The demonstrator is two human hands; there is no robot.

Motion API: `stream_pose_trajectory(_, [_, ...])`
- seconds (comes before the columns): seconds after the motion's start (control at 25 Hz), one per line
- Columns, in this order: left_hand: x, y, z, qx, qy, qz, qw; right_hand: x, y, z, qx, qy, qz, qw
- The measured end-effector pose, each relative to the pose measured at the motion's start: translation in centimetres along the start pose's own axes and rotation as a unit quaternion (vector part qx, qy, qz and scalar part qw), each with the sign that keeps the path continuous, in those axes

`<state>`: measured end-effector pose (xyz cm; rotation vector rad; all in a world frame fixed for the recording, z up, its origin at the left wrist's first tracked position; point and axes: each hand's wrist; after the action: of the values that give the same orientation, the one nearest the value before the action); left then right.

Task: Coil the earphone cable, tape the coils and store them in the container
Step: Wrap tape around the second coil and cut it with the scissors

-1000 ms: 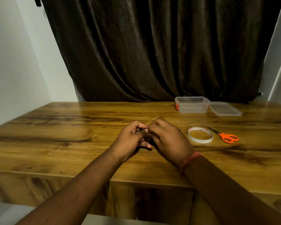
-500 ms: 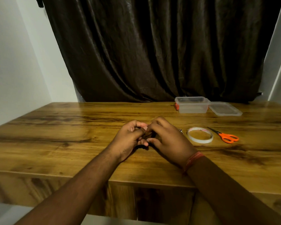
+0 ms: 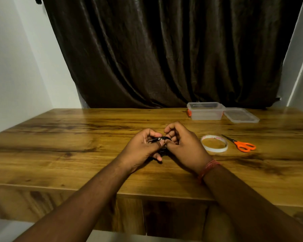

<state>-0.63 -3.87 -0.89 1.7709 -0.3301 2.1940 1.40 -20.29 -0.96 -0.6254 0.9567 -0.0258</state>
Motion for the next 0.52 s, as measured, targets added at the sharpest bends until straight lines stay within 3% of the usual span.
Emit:
stream_pose_trajectory(0.4, [-1.1, -0.3, 0.1, 0.053, 0.049, 0.143, 0.987, 0.0, 0.4, 0.1, 0.009, 0.010, 0.016, 1.000])
stream_pose_trajectory(0.52, [-1.1, -0.2, 0.0, 0.049, 0.105, 0.237, 0.964, 0.1, 0.3, 0.4, -0.020, 0.077, 0.185, 0.980])
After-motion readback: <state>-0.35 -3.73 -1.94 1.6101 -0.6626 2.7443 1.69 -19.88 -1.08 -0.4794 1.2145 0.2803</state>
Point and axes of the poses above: each hand's wrist, its own z-axis towards the middle knuckle, its own y-axis out of the palm, x = y × z, and after that the axes turned 12 degrees about -x, right-handed
